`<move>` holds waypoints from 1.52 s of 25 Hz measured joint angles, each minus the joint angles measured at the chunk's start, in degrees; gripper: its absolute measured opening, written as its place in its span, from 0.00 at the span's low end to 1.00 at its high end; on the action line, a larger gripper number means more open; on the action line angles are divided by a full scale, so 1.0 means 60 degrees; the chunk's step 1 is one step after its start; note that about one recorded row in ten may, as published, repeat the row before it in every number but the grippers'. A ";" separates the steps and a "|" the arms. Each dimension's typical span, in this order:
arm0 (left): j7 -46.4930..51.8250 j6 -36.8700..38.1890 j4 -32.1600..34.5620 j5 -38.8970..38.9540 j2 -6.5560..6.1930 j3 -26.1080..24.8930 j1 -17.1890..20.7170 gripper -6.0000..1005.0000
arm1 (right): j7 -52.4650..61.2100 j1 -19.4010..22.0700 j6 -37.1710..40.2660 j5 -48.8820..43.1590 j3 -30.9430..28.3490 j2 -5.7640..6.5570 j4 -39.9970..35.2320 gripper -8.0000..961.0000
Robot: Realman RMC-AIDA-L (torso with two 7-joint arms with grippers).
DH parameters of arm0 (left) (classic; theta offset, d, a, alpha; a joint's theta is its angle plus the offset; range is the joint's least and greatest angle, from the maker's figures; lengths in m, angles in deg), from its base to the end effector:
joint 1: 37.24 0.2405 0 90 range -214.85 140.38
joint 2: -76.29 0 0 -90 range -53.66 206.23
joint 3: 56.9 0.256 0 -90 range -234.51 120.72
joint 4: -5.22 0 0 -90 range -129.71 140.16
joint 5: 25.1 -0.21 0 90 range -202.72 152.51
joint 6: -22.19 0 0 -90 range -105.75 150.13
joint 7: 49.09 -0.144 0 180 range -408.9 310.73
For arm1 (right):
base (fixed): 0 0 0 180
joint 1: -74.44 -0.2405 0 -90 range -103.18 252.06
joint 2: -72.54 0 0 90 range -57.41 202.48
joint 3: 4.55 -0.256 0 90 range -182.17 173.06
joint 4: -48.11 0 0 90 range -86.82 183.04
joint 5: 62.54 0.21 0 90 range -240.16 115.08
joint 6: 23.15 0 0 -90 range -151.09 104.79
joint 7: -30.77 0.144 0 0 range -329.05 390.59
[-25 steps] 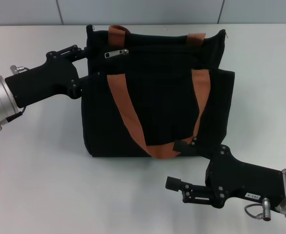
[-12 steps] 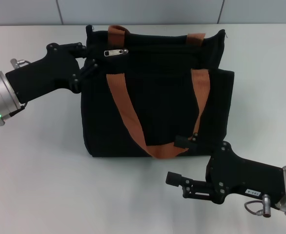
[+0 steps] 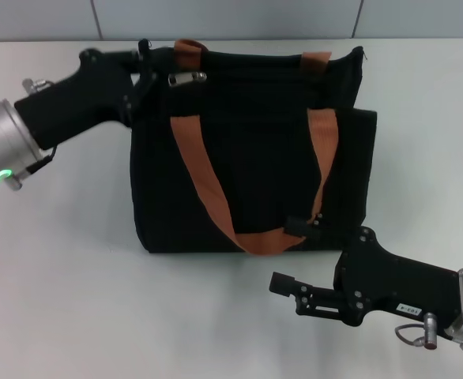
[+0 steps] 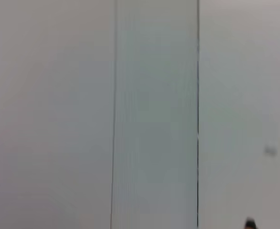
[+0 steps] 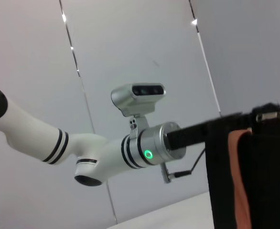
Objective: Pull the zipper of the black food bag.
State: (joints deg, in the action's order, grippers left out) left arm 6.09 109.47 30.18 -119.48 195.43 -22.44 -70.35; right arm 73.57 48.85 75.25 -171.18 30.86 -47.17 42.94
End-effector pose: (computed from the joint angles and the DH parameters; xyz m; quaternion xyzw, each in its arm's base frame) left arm -0.2390 0.3521 0.0057 -0.8780 -0.1057 -0.3871 0.2608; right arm 0.2655 0.2309 -0.0697 -0.8935 0.1569 0.4096 0.0961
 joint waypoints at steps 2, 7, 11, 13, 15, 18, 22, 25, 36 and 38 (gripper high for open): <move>-0.0011 0.0056 -0.0175 0.0290 0.0003 0.0008 -0.0118 0.03 | 0.0000 0.0000 -0.0022 0.0000 -0.0023 0.0000 0.0005 0.87; 0.0059 0.0248 -0.0226 0.0455 0.0005 0.0552 -0.0403 0.03 | 0.0000 0.0019 0.0045 0.0000 -0.0535 0.0000 0.0090 0.87; -0.0004 0.0445 -0.0475 0.0536 0.0006 0.0694 -0.0600 0.03 | 0.0002 0.0135 0.0476 0.0000 -0.1386 0.0001 0.0182 0.87; -0.0012 0.0457 -0.0552 0.0578 0.0006 0.0706 -0.0665 0.03 | 0.0047 0.0180 0.0886 0.0000 -0.2009 0.0020 0.0306 0.87; -0.0016 0.0473 -0.0763 0.0654 0.0007 0.0719 -0.0847 0.03 | 0.0067 0.0202 0.1382 0.0000 -0.2449 0.0027 0.0398 0.87; -0.0017 0.0555 -0.0794 0.0669 0.0007 0.0723 -0.0901 0.03 | 0.0369 0.0071 0.2002 0.0000 -0.2860 0.0025 0.0586 0.87; -0.0018 0.0755 -0.0923 0.0811 0.0007 0.0731 -0.0957 0.03 | 0.1778 -0.0227 0.2142 0.0001 -0.3297 0.0034 0.0645 0.87; -0.0018 0.0860 -0.1074 0.1062 0.0007 0.0743 -0.1001 0.03 | 0.2517 -0.0393 0.2113 0.0000 -0.3545 0.0037 0.0626 0.87; -0.0012 0.0892 -0.1495 0.1273 0.0004 0.0981 -0.1341 0.04 | 0.5459 -0.0575 0.1516 0.0001 -0.4594 0.0039 0.0421 0.87; -0.0018 0.0891 -0.1541 0.1277 0.0006 0.0995 -0.1401 0.04 | 0.5603 -0.0642 0.1472 0.0001 -0.4718 0.0032 0.0648 0.84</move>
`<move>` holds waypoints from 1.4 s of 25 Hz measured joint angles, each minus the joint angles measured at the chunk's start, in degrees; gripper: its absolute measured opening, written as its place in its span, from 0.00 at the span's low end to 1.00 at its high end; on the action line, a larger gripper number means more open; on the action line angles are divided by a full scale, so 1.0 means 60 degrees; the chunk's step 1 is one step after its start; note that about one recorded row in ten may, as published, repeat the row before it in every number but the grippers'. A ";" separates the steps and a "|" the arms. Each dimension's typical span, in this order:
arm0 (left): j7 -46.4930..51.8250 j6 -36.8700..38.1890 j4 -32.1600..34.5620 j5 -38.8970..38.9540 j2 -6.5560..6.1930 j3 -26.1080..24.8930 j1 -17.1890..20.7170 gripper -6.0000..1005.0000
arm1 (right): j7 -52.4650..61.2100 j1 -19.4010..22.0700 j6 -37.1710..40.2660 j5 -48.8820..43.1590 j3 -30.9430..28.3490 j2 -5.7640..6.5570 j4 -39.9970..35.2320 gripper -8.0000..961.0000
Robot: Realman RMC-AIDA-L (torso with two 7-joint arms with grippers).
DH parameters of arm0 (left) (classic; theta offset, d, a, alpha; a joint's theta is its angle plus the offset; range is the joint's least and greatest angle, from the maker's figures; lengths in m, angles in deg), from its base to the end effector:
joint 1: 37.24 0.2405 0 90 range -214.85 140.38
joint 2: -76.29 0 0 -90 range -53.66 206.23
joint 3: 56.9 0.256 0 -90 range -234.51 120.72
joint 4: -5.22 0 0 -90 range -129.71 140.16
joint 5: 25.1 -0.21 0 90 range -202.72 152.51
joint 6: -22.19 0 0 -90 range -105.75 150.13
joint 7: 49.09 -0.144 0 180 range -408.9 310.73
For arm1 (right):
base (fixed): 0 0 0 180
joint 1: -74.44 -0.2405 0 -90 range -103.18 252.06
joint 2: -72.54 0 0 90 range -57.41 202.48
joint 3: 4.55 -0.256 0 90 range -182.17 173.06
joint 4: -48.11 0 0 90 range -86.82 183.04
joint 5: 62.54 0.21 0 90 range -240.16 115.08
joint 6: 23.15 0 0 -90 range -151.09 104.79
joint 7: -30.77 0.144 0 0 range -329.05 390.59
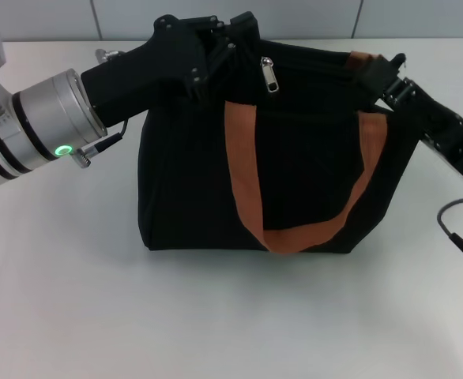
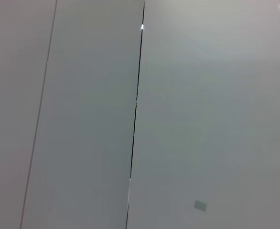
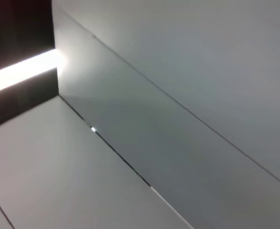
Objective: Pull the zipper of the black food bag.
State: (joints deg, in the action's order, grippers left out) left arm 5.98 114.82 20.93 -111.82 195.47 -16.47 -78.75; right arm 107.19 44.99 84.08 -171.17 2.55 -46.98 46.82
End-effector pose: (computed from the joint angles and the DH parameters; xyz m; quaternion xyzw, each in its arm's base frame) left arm -0.1779 0.3580 -0.0181 -0.8643 -0.0815 -0.4692 0.1618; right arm 0.2363 0.2763 -0.0173 -0.6962 0.3568 0.6202 0.0575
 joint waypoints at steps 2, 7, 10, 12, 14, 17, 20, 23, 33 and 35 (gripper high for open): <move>-0.0001 0.0007 -0.0055 0.0002 0.0000 0.0001 -0.0075 0.04 | 0.0411 -0.0109 -0.0034 0.0000 -0.0035 0.0002 0.0178 0.78; -0.0002 0.0038 -0.0162 0.0019 0.0000 0.0001 -0.0240 0.04 | 0.1148 -0.0230 -0.0497 -0.0050 0.0021 -0.0004 0.0207 0.48; -0.0004 0.0043 -0.0237 0.0024 0.0000 0.0002 -0.0324 0.04 | 0.1159 -0.0276 -0.0748 -0.0061 0.0032 -0.0023 0.0230 0.46; -0.0005 0.0044 -0.0295 0.0024 0.0000 0.0001 -0.0398 0.04 | 0.1098 -0.0358 -0.0779 -0.0079 0.0044 -0.0036 0.0238 0.44; -0.0007 0.0046 -0.0351 0.0024 0.0000 0.0000 -0.0453 0.04 | 0.1066 -0.0488 -0.0785 -0.0104 0.0086 -0.0041 0.0240 0.43; -0.0008 0.0049 -0.0378 0.0024 0.0001 0.0000 -0.0530 0.04 | 0.1058 -0.0590 -0.0851 -0.0117 0.0168 -0.0041 0.0245 0.43; -0.0008 0.0060 -0.0388 0.0024 0.0000 0.0000 -0.0567 0.04 | 0.1043 -0.0673 -0.1137 -0.0114 0.0171 -0.0040 0.0324 0.43; -0.0009 0.0065 -0.0393 0.0024 0.0000 0.0000 -0.0588 0.04 | 0.1039 -0.0836 -0.1257 -0.0124 0.0223 -0.0036 0.0391 0.43; -0.0040 0.0073 -0.0460 0.0031 0.0000 -0.0001 -0.0694 0.05 | 0.1084 -0.1157 -0.1524 -0.0098 0.0744 -0.0031 0.0484 0.43; -0.0096 0.0073 -0.0471 0.0032 0.0000 -0.0001 -0.0699 0.05 | 0.1093 -0.1103 -0.1643 -0.0050 0.0701 -0.0038 0.0484 0.43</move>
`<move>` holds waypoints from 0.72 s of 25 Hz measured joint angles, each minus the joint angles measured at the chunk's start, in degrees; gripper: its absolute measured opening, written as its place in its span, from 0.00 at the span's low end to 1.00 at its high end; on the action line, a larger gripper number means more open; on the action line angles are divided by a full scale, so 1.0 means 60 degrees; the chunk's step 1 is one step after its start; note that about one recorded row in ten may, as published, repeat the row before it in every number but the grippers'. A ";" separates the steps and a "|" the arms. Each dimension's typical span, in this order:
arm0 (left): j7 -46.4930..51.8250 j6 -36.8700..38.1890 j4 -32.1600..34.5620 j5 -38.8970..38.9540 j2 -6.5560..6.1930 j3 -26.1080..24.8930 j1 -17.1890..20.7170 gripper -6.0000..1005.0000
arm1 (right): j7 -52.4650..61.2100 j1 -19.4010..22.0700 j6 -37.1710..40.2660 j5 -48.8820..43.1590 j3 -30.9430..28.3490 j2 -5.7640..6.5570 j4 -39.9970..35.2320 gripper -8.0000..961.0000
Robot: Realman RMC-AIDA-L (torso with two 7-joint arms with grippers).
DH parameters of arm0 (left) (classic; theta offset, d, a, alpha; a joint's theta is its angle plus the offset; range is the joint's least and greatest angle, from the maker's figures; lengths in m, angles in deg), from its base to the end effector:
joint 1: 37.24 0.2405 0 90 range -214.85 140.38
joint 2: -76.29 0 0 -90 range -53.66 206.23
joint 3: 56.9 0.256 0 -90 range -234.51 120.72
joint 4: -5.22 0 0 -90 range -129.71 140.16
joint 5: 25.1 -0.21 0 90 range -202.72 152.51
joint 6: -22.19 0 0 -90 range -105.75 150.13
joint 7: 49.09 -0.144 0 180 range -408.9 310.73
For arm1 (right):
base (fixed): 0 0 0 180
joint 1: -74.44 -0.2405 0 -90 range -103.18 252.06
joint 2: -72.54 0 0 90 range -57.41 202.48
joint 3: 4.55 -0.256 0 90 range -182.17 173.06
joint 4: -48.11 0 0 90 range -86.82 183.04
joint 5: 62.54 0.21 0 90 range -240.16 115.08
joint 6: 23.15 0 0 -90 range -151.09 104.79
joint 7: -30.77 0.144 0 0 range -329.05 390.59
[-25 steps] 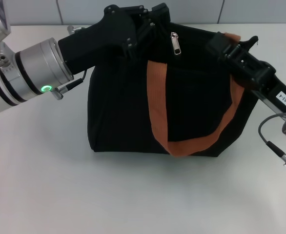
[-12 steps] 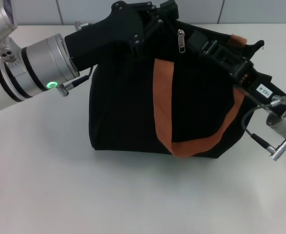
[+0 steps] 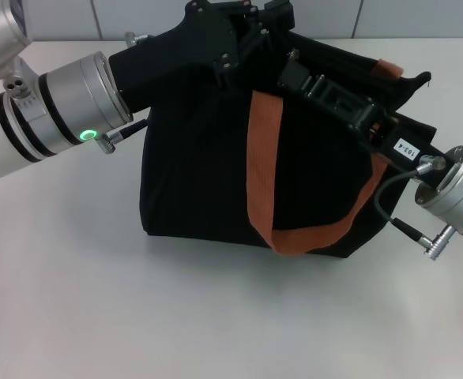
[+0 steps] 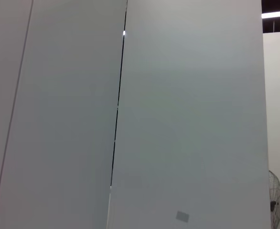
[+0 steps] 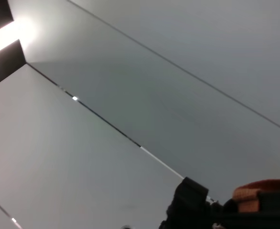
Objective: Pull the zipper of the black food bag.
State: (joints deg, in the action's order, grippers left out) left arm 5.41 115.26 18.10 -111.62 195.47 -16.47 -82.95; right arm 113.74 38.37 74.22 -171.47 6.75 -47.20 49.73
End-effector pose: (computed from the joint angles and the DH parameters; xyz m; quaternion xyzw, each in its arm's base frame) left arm -0.1542 0.3643 -0.0252 -0.8638 -0.0661 -0.4809 0.1351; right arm 0.2101 0.3044 -0.0478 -0.7088 0.4228 0.5647 0.0006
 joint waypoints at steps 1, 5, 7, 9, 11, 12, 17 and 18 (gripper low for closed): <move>-0.0025 0.0000 -0.0004 0.0001 0.0000 0.0000 0.0000 0.05 | 0.0007 0.0019 -0.0040 0.0016 -0.0012 -0.0003 0.0000 0.43; -0.0073 0.0000 -0.0010 0.0009 0.0000 0.0000 0.0000 0.05 | 0.0022 -0.0041 0.0005 0.0032 -0.0013 -0.0002 0.0000 0.43; -0.0073 0.0000 -0.0016 0.0015 0.0000 0.0000 0.0000 0.05 | 0.0023 -0.0138 0.0211 0.0015 0.0035 -0.0002 0.0008 0.43; -0.0074 0.0000 -0.0020 0.0017 0.0000 0.0001 0.0000 0.05 | -0.0013 -0.0188 0.0313 -0.0001 0.0046 -0.0001 0.0011 0.43; -0.0074 0.0001 -0.0022 0.0017 0.0000 0.0001 -0.0003 0.05 | -0.0022 -0.0161 0.0280 0.0001 -0.0012 -0.0001 0.0011 0.43; -0.0074 0.0001 -0.0022 0.0018 0.0000 -0.0005 -0.0003 0.05 | -0.0012 -0.0128 0.0250 0.0009 -0.0064 0.0000 0.0010 0.43; -0.0083 0.0007 -0.0023 0.0017 0.0000 -0.0024 0.0003 0.05 | 0.0013 -0.0084 0.0140 0.0024 -0.0165 0.0004 -0.0001 0.43; -0.0108 0.0007 -0.0026 0.0017 0.0000 -0.0025 0.0003 0.05 | 0.0015 -0.0114 0.0013 0.0031 -0.0165 0.0006 0.0012 0.43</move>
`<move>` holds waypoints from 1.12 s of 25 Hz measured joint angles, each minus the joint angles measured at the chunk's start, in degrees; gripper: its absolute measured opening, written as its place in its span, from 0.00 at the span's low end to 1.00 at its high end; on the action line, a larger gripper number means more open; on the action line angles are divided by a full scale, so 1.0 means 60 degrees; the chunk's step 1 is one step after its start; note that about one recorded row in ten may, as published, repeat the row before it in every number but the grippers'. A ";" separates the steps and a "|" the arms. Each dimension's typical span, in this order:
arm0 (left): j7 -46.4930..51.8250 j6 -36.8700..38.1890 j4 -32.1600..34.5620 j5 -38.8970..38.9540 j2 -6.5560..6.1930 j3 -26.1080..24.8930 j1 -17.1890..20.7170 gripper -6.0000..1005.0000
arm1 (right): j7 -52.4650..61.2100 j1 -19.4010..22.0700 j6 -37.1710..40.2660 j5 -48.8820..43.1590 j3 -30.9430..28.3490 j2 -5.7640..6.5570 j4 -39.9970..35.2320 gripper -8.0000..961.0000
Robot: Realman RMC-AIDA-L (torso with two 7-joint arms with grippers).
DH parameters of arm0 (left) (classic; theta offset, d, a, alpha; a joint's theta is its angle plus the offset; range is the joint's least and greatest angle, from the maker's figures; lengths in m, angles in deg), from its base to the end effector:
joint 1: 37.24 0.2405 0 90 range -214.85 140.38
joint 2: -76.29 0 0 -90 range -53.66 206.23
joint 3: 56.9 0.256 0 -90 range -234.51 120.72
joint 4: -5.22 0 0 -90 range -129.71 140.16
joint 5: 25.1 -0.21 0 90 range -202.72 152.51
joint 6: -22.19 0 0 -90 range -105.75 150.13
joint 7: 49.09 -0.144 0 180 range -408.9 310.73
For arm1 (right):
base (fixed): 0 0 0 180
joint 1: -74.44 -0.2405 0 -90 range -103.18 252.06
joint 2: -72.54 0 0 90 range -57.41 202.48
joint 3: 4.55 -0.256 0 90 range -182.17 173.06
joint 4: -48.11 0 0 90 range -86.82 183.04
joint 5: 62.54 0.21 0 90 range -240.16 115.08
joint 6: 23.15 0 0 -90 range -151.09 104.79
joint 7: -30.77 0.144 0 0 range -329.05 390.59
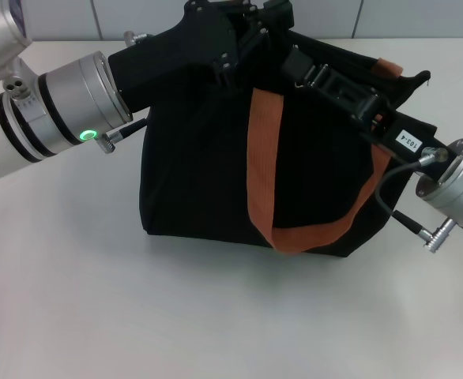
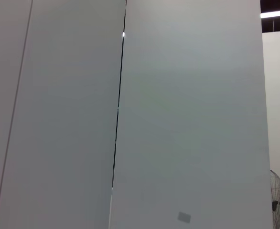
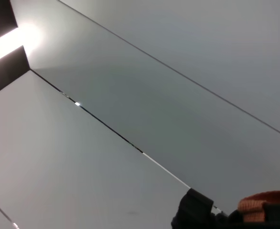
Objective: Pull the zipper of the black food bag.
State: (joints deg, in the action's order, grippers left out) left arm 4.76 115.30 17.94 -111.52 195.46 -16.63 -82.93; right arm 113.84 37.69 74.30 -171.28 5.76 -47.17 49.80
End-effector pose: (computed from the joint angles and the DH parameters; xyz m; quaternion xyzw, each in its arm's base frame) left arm -0.1545 0.3643 -0.0249 -0.8630 -0.0628 -0.4817 0.1387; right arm 0.2065 0.3087 -0.0455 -0.7055 0.4186 0.5719 0.0018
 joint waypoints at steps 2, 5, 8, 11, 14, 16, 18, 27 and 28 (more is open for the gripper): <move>0.0000 0.0000 0.0000 0.0000 0.0000 0.0000 0.0000 0.05 | 0.0000 -0.0012 -0.0063 0.0002 0.0004 0.0000 0.0003 0.43; -0.0035 0.0002 -0.0011 0.0000 0.0000 -0.0011 0.0000 0.05 | 0.0047 0.0009 -0.0213 0.0009 -0.0032 0.0001 0.0043 0.43; -0.0045 0.0003 -0.0011 0.0002 0.0000 -0.0017 -0.0001 0.05 | 0.0103 0.0021 -0.0222 0.0009 -0.0069 0.0001 0.0061 0.41; -0.0049 0.0006 -0.0011 0.0004 0.0000 -0.0022 -0.0001 0.05 | 0.0143 0.0025 -0.0217 0.0013 -0.0079 0.0001 0.0085 0.40; -0.0051 0.0016 -0.0011 0.0005 0.0001 -0.0039 0.0004 0.05 | 0.0146 0.0033 -0.0238 0.0018 -0.0080 0.0001 0.0110 0.39; -0.0053 0.0027 -0.0010 0.0006 0.0001 -0.0045 0.0027 0.05 | 0.0148 0.0055 -0.0253 0.0019 -0.0080 0.0001 0.0115 0.38; -0.0053 0.0036 -0.0010 0.0006 0.0001 -0.0047 0.0041 0.05 | 0.0150 0.0088 -0.0254 0.0020 -0.0075 0.0002 0.0117 0.31; -0.0054 0.0075 -0.0010 0.0011 0.0016 -0.0048 0.0057 0.06 | 0.0166 0.0228 -0.0207 0.0020 -0.0073 0.0043 0.0064 0.05; -0.0054 0.0083 -0.0010 0.0046 0.0016 -0.0049 0.0060 0.06 | 0.0166 0.0228 -0.0207 0.0020 -0.0073 0.0043 0.0064 0.04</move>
State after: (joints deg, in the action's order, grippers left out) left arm 4.43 115.79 17.88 -111.25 195.56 -16.92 -82.57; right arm 114.83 39.06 73.05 -171.16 5.33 -46.91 50.18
